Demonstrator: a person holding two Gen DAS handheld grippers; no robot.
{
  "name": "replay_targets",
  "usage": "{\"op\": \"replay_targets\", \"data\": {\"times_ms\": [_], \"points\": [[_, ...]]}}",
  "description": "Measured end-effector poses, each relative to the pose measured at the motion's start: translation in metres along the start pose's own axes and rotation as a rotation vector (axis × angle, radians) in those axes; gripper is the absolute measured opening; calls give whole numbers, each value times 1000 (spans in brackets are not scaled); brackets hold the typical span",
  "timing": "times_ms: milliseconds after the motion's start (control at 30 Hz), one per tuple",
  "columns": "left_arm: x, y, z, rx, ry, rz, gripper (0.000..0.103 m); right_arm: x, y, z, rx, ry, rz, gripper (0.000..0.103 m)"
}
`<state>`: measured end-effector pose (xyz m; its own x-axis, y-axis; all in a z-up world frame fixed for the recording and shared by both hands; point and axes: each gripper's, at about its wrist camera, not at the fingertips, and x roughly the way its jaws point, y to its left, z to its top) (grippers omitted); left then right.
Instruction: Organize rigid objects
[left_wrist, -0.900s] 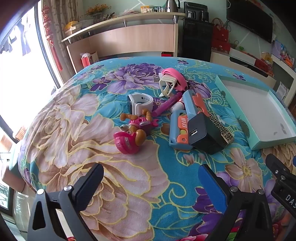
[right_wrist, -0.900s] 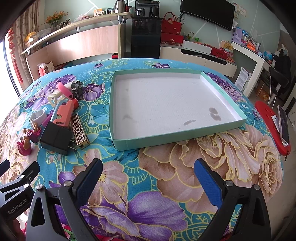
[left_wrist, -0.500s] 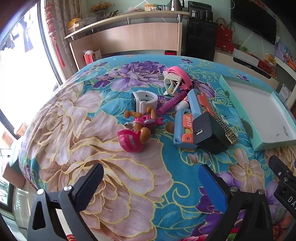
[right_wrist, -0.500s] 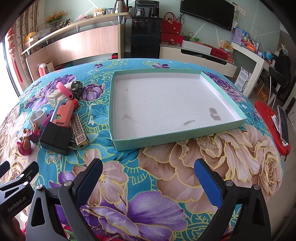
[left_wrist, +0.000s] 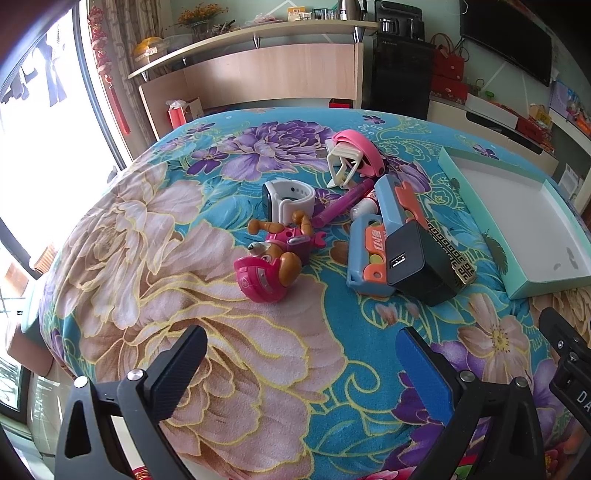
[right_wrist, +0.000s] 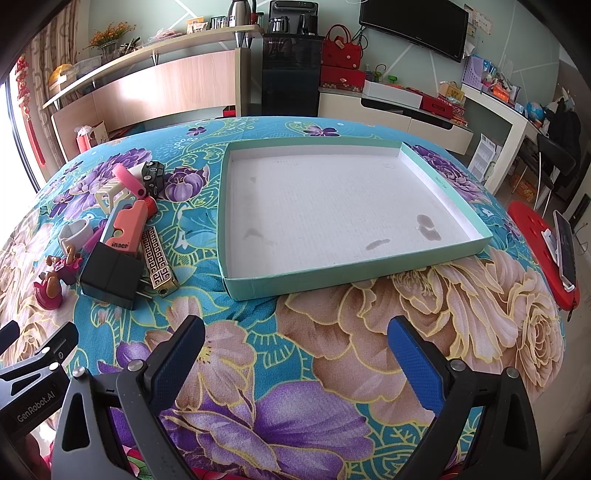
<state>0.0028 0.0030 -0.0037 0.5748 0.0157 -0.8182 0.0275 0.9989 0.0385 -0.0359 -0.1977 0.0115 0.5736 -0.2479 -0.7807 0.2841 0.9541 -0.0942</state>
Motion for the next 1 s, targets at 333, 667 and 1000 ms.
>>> {"op": "replay_targets", "data": {"times_ms": [333, 667, 1000], "points": [[0, 1, 0, 1, 2, 4, 103, 0, 1, 0, -1, 0, -1, 99], [1, 1, -1, -1, -1, 0, 103, 1, 1, 0, -1, 2, 0, 99], [-1, 5, 0, -33, -43, -56, 103, -2, 0, 0, 2, -11, 7, 99]]}}
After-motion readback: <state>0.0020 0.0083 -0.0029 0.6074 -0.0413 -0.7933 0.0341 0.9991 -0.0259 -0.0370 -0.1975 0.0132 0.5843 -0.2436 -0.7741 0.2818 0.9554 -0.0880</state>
